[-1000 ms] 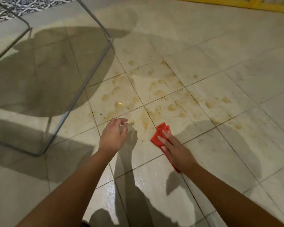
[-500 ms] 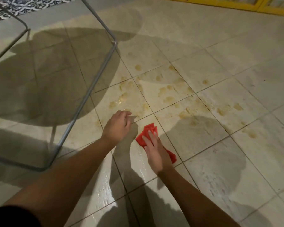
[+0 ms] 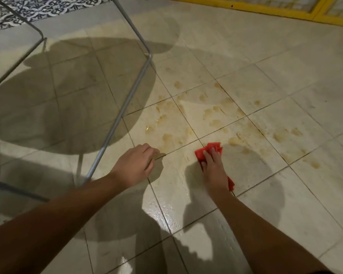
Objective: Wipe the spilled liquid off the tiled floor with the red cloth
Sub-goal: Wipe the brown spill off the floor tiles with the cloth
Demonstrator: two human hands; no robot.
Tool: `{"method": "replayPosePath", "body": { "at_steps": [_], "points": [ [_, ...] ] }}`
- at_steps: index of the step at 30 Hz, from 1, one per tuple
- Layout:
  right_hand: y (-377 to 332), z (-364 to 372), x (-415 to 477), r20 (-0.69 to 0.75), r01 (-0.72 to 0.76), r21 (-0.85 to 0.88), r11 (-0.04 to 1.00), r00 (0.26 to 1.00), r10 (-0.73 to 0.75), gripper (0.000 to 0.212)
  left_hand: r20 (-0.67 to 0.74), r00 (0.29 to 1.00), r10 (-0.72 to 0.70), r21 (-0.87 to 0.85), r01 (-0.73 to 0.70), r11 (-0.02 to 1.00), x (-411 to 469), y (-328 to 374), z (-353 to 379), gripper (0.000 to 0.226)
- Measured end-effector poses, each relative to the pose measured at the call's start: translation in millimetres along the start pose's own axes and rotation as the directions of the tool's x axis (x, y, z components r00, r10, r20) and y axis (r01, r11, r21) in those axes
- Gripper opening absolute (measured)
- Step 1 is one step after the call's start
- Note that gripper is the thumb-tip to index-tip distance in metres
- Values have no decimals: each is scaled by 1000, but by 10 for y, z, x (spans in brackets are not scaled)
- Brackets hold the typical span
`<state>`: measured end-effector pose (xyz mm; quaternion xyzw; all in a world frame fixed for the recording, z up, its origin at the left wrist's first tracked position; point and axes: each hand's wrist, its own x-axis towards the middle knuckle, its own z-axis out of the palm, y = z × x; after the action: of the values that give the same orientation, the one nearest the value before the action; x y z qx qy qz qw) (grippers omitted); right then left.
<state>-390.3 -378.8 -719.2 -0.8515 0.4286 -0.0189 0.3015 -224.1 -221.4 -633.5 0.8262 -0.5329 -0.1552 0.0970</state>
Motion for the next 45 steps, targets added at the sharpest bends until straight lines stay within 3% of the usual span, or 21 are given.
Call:
{"method": "replayPosePath", "body": {
  "at_steps": [2, 6, 10, 15, 17, 20, 23, 27, 31, 33, 36, 39, 41, 43, 45],
  "points": [
    [-151, 86, -11, 21, -5, -30, 1000, 1000, 6, 44, -9, 1000, 1, 19, -1, 1000, -64, -60, 23, 33],
    [-332, 342, -139, 112, 236, -16, 972, 966, -233, 44, -88, 988, -127, -79, 120, 990, -113, -196, 50, 32],
    [-45, 351, -281, 311, 563, -177, 808, 810, -497, 50, -163, 962, -220, -168, 193, 967, -176, -290, -18, 32],
    [182, -3, -63, 217, 485, -252, 837, 871, -440, 53, -182, 901, -394, -323, 324, 889, -313, -438, 41, 31],
    [97, 2, 82, 111, 330, -211, 920, 943, -313, 50, -198, 892, -406, -321, 332, 887, -380, -491, 71, 31],
    [-200, 161, 199, 104, 155, -79, 985, 984, -147, 45, -206, 869, -450, -322, 374, 870, -463, -530, 93, 34],
    [-498, 377, 116, 153, 250, -14, 968, 957, -245, 51, -187, 861, -473, -328, 399, 856, -496, -534, 139, 29],
    [-615, 554, -225, 224, 505, 44, 862, 836, -501, 51, -150, 870, -470, -311, 410, 858, -497, -509, 185, 31],
    [-224, 397, -234, 289, 676, -85, 732, 720, -631, 47, -132, 867, -480, -301, 426, 853, -516, -500, 190, 40],
    [-84, 282, -71, 221, 633, -86, 769, 765, -605, 44, -128, 885, -447, -277, 401, 873, -548, -530, 219, 37],
    [-105, 182, 246, 95, 433, -42, 900, 899, -428, 41, -134, 892, -431, -269, 385, 883, -583, -592, 233, 42],
    [-296, 310, 500, 59, 357, -115, 927, 934, -352, 44, -136, 885, -445, -277, 397, 875, -584, -646, 235, 48],
    [-476, 514, 554, 92, 451, -123, 884, 892, -442, 47, -143, 878, -456, -291, 403, 868, -574, -683, 233, 54],
    [-718, 697, 478, 183, 515, 18, 857, 841, -510, 50, -130, 864, -486, -302, 432, 850, -550, -714, 221, 41],
    [-923, 800, 277, 279, 637, 40, 770, 732, -621, 49, -142, 848, -511, -321, 449, 834, -524, -742, 207, 31]
  ]
}}
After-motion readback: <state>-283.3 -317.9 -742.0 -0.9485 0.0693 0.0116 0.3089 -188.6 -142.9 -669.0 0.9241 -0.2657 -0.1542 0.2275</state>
